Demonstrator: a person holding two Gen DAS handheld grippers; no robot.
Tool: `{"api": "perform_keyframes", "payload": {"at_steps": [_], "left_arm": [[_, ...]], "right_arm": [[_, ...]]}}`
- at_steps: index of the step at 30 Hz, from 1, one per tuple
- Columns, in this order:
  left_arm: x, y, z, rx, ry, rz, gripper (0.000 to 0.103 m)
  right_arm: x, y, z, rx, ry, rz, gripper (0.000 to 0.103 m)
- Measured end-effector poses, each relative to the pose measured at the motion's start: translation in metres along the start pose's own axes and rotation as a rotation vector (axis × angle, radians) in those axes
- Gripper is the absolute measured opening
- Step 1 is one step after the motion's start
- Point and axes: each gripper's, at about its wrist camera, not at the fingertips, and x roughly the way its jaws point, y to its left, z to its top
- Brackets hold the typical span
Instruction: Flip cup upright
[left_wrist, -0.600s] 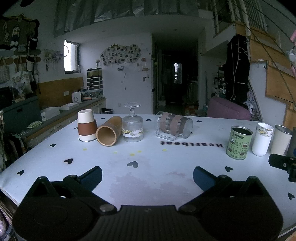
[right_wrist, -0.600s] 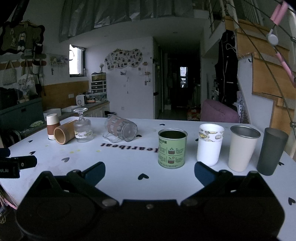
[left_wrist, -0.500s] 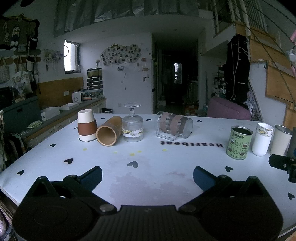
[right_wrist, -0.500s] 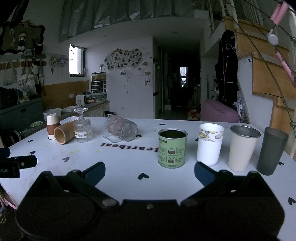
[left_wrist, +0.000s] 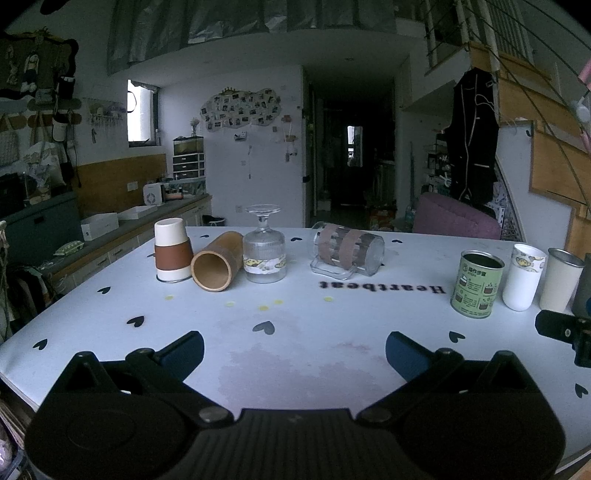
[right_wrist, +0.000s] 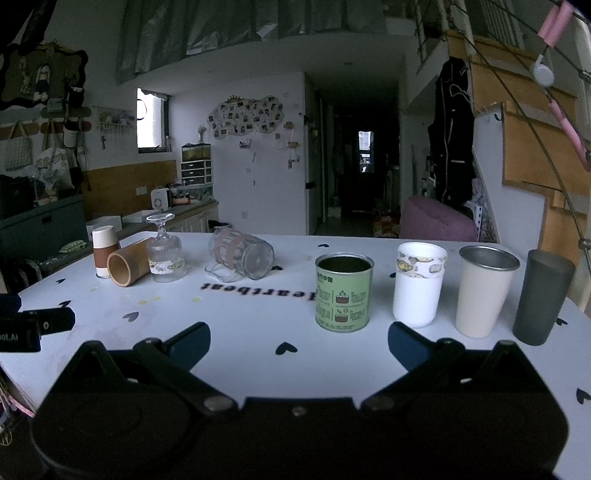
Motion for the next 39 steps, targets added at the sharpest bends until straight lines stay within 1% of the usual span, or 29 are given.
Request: {"api": "perform_keyframes", "payload": {"at_steps": [20,22,25,26,27,31,33,36,39], "left_arm": [[0.003,0.0,-0.001,0.0,0.0,0.0,0.103],[0.003,0.0,0.0,-0.004,-0.011,-0.004,0.103],[-0.002,-0.002,0.0,-0.02,-0.05,-0.002,0.103],[-0.001,-0.001,0.0,-0.025,-0.059,0.003,0.103],[0.006,0.008,-0.001,-0.03,-0.066,0.007,0.103],[0.018,0.023,0.004,-0.048,-0.095,0.031,0.103],[0.029,0.035,0.011,-0.042,-0.085,0.04,0.103],[0.05,0.051,0.025,-0.031,-0.08,0.071,0.103],[0.075,0.068,0.039,0.001,-0.081,0.086,0.103]], "right_arm": [[0.0,0.0,0.0,0.002,0.0,0.0,0.103],[-0.003,-0.004,0.0,0.005,-0.003,0.0,0.103],[-0.008,-0.006,0.0,0.015,-0.02,0.002,0.103],[-0.012,-0.005,-0.006,0.019,-0.026,0.002,0.103],[-0.013,-0.005,-0.007,0.021,-0.031,0.003,0.103],[-0.016,-0.005,-0.012,0.03,-0.035,0.015,0.103],[-0.014,-0.003,-0.013,0.033,-0.033,0.022,0.103],[-0.012,-0.002,-0.016,0.041,-0.023,0.03,0.103],[-0.009,-0.004,-0.019,0.047,-0.012,0.037,0.103]]}}
